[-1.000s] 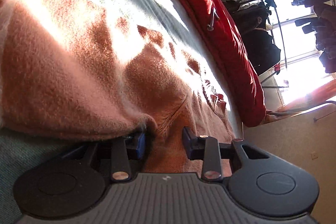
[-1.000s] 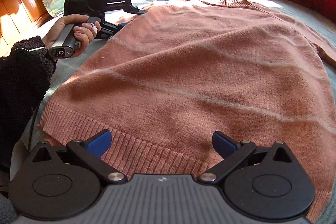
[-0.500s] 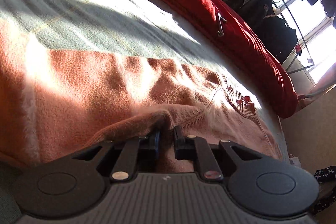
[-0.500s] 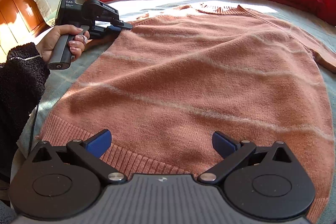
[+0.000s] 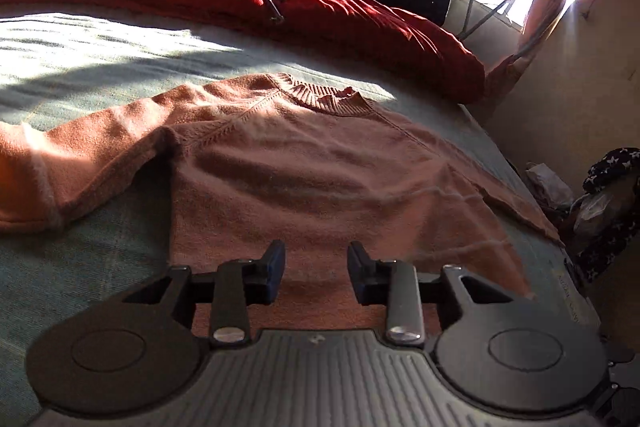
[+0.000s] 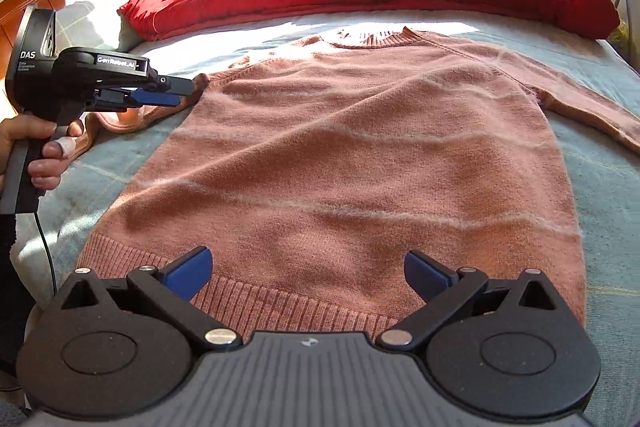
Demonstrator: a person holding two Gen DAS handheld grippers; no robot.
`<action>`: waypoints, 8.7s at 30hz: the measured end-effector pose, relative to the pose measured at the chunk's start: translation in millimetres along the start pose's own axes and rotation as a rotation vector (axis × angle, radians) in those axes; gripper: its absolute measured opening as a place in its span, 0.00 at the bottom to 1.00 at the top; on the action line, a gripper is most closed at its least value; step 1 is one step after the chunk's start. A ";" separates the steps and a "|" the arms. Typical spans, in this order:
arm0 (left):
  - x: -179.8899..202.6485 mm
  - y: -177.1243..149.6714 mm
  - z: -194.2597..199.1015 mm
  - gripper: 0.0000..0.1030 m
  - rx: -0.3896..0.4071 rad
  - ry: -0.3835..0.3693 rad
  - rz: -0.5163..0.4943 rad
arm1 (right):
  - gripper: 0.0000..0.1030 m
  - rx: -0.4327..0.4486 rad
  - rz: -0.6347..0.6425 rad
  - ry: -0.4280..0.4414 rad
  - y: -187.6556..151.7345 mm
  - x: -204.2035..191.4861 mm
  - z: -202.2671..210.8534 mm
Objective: Fold clothes
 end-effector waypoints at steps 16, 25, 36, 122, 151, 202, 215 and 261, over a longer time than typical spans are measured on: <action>162.8 -119.8 -31.6 0.59 -0.219 -0.123 -0.537 | 1.00 0.042 -0.302 -0.122 -28.7 113.5 48.6; 233.8 -164.0 -74.1 0.63 -0.290 -0.164 -0.829 | 1.00 0.023 -0.459 -0.108 -44.3 154.8 50.8; 273.6 -207.0 -131.7 0.66 -0.276 -0.060 -1.275 | 1.00 0.026 -0.548 -0.098 -62.4 190.1 55.2; -125.1 80.3 -44.1 0.08 0.256 0.261 0.035 | 0.66 0.060 -0.426 0.039 26.1 135.0 -14.9; 32.0 -64.1 -34.1 0.48 -0.182 0.147 -0.383 | 0.71 0.005 -0.126 -0.060 22.7 86.9 -65.6; 60.3 -25.2 -11.3 0.69 -0.085 0.085 -0.279 | 1.00 0.127 -0.128 -0.048 49.2 105.2 -30.9; -46.9 66.9 -134.3 0.69 -0.123 0.184 -0.134 | 1.00 0.068 0.156 0.018 149.2 46.1 -181.7; -42.1 43.2 -129.1 0.71 -0.151 0.104 -0.162 | 1.00 0.043 0.236 -0.031 85.3 43.8 -147.0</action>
Point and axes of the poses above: each gripper's, at about its wrist camera, not at the fingertips, and z roughly against the way its jaws point, x to its right, y to its top, the point moved 9 cm from there along -z, roughly the way its jaws point, and after that the axes turned 14 degrees about -y, right-handed, at the moved point
